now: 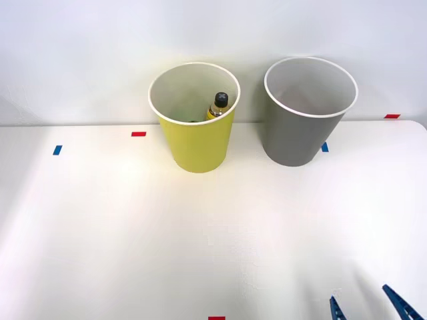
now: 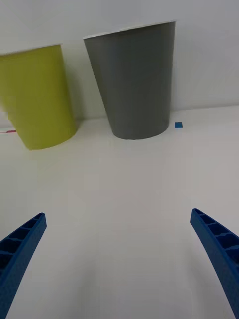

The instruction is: Put cans in the gray bin, plastic bottles in the light green bin

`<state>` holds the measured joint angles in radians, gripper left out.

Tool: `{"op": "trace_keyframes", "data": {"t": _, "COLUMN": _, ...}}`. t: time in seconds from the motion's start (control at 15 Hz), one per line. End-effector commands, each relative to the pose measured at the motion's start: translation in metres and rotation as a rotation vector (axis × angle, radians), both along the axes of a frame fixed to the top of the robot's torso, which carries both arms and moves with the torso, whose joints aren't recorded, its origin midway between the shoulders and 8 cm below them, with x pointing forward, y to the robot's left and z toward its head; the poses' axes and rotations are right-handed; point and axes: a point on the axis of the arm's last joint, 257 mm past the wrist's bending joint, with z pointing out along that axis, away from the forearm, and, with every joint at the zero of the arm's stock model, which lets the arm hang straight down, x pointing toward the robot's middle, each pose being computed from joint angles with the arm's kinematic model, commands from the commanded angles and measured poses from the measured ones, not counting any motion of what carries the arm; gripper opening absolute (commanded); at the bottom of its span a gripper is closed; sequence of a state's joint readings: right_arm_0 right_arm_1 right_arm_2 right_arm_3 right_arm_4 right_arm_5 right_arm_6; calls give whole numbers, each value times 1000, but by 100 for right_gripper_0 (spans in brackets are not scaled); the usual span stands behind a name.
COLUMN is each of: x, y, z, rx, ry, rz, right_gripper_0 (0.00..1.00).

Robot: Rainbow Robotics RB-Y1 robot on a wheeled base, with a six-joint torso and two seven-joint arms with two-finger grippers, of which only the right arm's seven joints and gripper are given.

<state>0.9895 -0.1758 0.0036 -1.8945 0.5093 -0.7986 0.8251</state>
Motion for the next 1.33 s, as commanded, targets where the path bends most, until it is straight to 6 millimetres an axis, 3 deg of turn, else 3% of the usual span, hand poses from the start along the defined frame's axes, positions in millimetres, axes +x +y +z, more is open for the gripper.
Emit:
{"op": "trace_keyframes", "data": {"t": 0.07, "x": -9, "y": 8, "z": 4, "rx": -24, "ry": -30, "rz": 35, "right_gripper_0": 100}}
{"op": "trace_keyframes", "data": {"t": 0.33, "x": -21, "y": 17, "z": 8, "rx": -141, "ry": -60, "rz": -2, "right_gripper_0": 100}}
{"op": "trace_keyframes", "data": {"t": 0.53, "x": -21, "y": 27, "z": 5, "rx": -55, "ry": -59, "rz": -70, "right_gripper_0": 100}}
{"op": "trace_keyframes", "data": {"t": 1.0, "x": -34, "y": 2, "z": 1, "rx": 36, "ry": -37, "rz": -205, "right_gripper_0": 100}}
{"op": "trace_keyframes", "data": {"t": 1.33, "x": -33, "y": 1, "z": 2, "rx": 36, "ry": -41, "rz": -209, "right_gripper_0": 100}}
